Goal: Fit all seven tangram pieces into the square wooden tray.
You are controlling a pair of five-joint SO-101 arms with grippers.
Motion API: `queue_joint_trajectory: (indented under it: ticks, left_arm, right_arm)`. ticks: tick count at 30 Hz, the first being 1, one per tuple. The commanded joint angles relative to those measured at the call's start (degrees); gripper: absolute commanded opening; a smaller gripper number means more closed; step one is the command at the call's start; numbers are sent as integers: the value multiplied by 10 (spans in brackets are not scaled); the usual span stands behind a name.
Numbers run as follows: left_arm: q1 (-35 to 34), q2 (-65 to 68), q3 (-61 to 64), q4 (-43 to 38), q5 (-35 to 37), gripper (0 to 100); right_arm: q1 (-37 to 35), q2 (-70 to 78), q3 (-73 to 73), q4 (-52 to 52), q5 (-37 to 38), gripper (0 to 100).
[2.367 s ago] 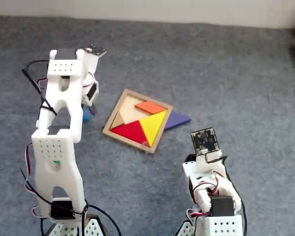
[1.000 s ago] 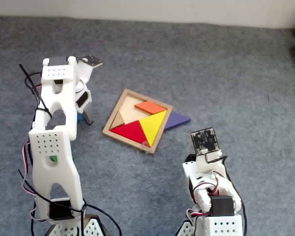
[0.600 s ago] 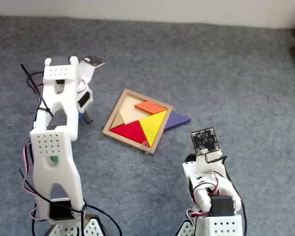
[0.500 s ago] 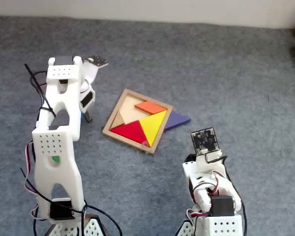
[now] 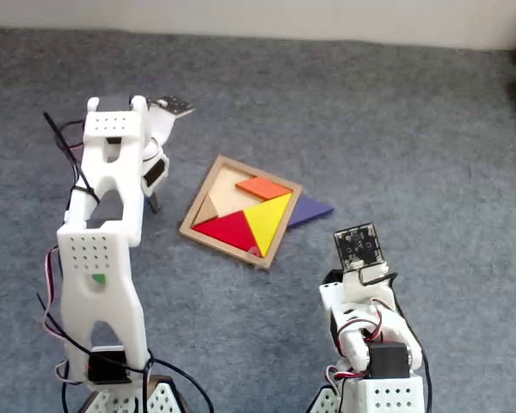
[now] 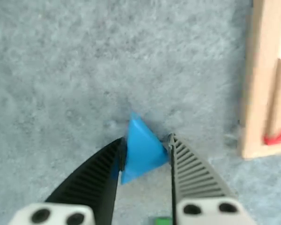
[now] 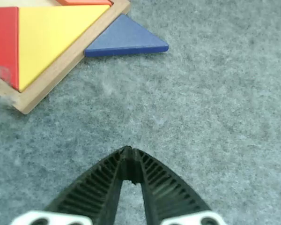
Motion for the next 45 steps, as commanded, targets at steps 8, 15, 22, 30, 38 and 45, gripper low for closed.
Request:
queue_joint_trajectory:
  ticks: [8,15,22,30,38,45]
  left_arm:
    - [134,-117,0,31,19,48]
    - [260,-128,36,26,20,50]
    - [328,-127,35,26,20,170]
    - [297,-132,34,5,23,210]
    - [291,-133,36,23,24,150]
    - [271,-127,57,18,23,148]
  right_arm:
    - [7,-7,63,2,-4,6]
    - [7,-7,63,1,-4,6]
    - [7,-7,63,1,-4,6]
    - [7,-7,63,1,-4,6]
    - [7,-7,63,1,-4,6]
    - [7,-7,63,1,-4,6]
